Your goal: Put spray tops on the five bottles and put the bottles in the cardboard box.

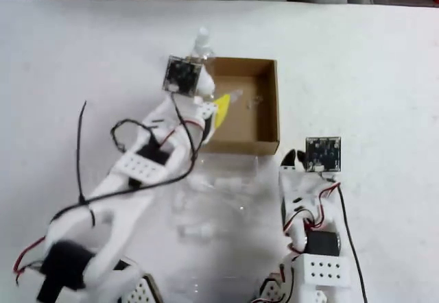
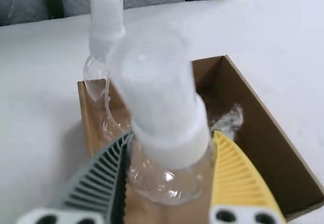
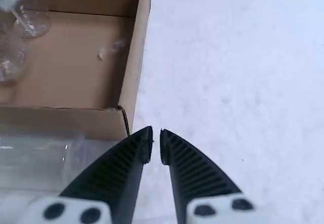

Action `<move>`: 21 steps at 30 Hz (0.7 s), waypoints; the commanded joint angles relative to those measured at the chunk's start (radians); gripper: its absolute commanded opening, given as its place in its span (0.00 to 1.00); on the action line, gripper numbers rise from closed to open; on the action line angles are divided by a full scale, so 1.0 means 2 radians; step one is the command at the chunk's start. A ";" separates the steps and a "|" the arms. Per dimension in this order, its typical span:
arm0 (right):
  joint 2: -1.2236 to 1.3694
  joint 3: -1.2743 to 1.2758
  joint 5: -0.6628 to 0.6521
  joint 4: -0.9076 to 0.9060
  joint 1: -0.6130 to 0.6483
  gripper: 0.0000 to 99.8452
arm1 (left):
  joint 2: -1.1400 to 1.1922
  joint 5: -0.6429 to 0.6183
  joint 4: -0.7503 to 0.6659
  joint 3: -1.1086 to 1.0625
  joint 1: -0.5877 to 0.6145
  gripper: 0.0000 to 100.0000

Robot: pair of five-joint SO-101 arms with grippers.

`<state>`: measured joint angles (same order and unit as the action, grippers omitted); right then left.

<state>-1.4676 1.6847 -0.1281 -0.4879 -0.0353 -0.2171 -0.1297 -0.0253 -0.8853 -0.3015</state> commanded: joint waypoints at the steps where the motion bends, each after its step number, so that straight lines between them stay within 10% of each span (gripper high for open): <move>1: 0.000 0.005 -0.006 -0.001 -0.003 0.01 | 0.030 0.005 -0.018 0.062 0.022 0.02; 21: 0.000 0.005 -0.006 0.000 -0.003 0.01 | 0.148 0.006 -0.056 0.127 0.034 0.02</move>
<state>-1.4676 1.6847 -0.1281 -0.4879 -0.0353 0.0775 -0.1297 -0.0575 -0.6889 -0.2555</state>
